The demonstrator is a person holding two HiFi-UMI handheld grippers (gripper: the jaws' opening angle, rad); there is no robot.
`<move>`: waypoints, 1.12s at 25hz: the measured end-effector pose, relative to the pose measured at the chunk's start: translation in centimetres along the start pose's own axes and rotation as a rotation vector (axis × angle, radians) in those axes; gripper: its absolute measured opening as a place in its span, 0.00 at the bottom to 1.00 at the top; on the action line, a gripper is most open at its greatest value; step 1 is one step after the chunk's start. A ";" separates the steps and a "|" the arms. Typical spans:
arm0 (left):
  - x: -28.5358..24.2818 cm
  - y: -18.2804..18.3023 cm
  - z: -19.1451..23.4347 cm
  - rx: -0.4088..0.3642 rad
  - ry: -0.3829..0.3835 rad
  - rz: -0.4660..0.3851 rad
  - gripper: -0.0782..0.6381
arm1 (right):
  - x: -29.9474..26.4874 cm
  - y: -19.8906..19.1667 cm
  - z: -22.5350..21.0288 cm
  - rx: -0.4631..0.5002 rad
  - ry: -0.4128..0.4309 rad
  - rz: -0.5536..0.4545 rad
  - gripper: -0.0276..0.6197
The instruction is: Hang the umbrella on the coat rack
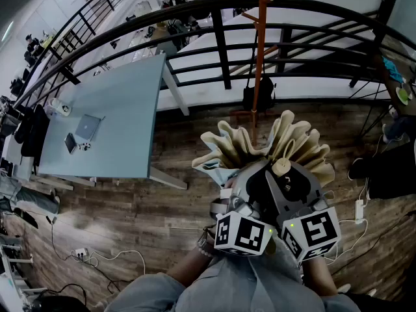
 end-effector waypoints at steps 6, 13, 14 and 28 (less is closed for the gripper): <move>-0.2 0.0 0.0 0.002 0.008 0.019 0.35 | -0.4 0.0 -0.6 -0.005 0.004 -0.041 0.25; -1.2 0.4 0.0 -0.002 0.016 0.026 0.35 | -0.4 0.0 -1.7 -0.016 0.012 -0.028 0.25; -1.4 0.6 0.0 -0.001 0.018 0.024 0.35 | -0.5 0.0 -2.0 -0.027 0.013 -0.046 0.25; -4.5 2.0 -2.2 0.007 -0.003 0.011 0.35 | 1.0 -0.4 -6.0 -0.033 0.032 -0.092 0.25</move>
Point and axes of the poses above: the fingertips, and each gripper's own axes: x backward along the fingers, z to its left, y out of its top, the point moved 1 cm from there along x, backward along the fingers, and after that the axes turned 14 degrees about -y, right-handed, at the moved point
